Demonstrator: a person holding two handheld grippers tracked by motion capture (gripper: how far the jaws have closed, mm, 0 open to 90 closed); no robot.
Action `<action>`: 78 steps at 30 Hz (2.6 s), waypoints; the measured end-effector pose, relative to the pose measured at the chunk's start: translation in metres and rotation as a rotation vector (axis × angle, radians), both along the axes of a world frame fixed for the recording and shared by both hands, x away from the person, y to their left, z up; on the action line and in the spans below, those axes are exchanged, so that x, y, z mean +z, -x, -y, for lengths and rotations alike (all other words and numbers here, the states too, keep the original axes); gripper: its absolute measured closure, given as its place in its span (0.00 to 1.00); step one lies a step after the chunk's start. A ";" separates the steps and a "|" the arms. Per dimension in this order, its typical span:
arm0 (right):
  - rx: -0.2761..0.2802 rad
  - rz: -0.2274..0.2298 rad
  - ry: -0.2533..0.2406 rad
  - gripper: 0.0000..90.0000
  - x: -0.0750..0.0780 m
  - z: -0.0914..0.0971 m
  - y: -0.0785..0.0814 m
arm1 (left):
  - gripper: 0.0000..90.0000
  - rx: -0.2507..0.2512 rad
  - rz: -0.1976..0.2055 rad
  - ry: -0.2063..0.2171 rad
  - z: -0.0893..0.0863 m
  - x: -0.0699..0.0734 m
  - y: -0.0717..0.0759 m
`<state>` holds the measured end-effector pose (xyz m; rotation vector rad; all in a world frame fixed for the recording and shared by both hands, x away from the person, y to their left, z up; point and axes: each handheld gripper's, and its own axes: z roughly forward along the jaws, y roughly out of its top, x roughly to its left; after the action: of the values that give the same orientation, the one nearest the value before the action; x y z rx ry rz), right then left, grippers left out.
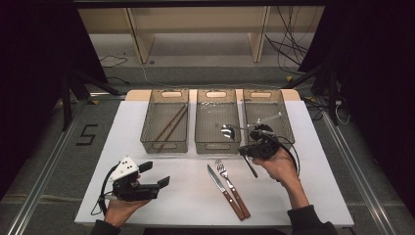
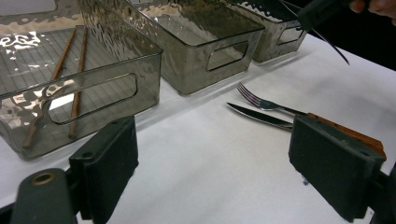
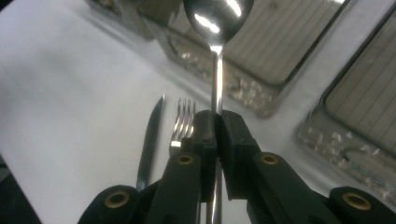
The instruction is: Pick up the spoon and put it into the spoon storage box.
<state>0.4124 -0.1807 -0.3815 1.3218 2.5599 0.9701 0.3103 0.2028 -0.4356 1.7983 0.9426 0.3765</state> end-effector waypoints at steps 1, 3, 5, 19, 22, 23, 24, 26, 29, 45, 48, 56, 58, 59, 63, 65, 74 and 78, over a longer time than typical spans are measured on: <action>-0.009 0.005 -0.002 0.95 0.002 -0.002 -0.004 | 0.17 -0.003 0.000 0.004 -0.001 0.000 0.000; -0.015 0.015 -0.011 0.95 0.006 -0.005 -0.011 | 0.17 -0.003 0.001 0.005 -0.002 -0.001 0.000; -0.020 0.016 -0.022 0.95 0.009 -0.006 -0.014 | 0.17 -0.001 0.003 0.008 -0.001 -0.001 0.000; -0.053 0.044 -0.056 0.95 0.034 -0.026 -0.058 | 0.17 -0.008 0.009 0.002 -0.001 -0.003 -0.001; -0.055 0.045 -0.050 0.95 0.037 -0.030 -0.067 | 0.17 -0.012 0.011 0.000 -0.001 -0.003 -0.001; -0.059 0.044 -0.052 0.95 0.038 -0.032 -0.069 | 0.17 -0.012 0.011 0.001 0.000 -0.003 -0.001; -0.064 0.042 -0.053 0.95 0.038 -0.033 -0.072 | 0.17 -0.012 0.012 0.001 0.000 -0.003 -0.001; -0.072 0.038 -0.060 0.95 0.038 -0.035 -0.078 | 0.17 -0.012 0.014 0.002 0.000 -0.003 -0.001; -0.087 0.030 -0.061 0.95 0.035 -0.038 -0.087 | 0.17 -0.013 0.016 0.003 0.000 -0.003 -0.001; -0.157 0.023 -0.051 0.95 0.013 -0.044 -0.117 | 0.17 -0.015 0.037 0.021 -0.001 -0.002 0.000; -0.176 0.013 -0.051 0.95 0.010 -0.042 -0.121 | 0.17 -0.018 0.035 0.016 0.000 -0.002 0.000; -0.188 0.014 -0.036 0.95 0.003 -0.043 -0.126 | 0.17 -0.022 0.034 0.016 0.001 -0.002 0.000; -0.188 0.010 -0.033 0.95 0.002 -0.044 -0.126 | 0.17 -0.022 0.032 0.014 0.001 -0.003 0.000; -0.188 0.010 -0.033 0.95 0.002 -0.044 -0.126 | 0.17 -0.022 0.034 0.014 0.002 -0.003 0.000; -0.185 0.001 -0.025 0.94 -0.003 -0.047 -0.126 | 0.17 -0.025 0.035 0.014 0.002 -0.003 0.000; -0.189 -0.003 -0.025 0.94 -0.004 -0.048 -0.126 | 0.17 -0.024 0.035 0.013 0.002 -0.003 0.000; -0.169 -0.028 -0.030 0.78 -0.011 -0.052 -0.125 | 0.17 -0.024 0.030 0.008 0.002 -0.003 0.000; -0.160 -0.024 -0.046 0.73 -0.007 -0.051 -0.123 | 0.17 -0.023 0.031 0.011 0.002 -0.003 0.000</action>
<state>0.5353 -0.1294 -0.3888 1.5322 2.4170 0.9937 0.3104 0.2009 -0.4385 1.7867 0.9000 0.3825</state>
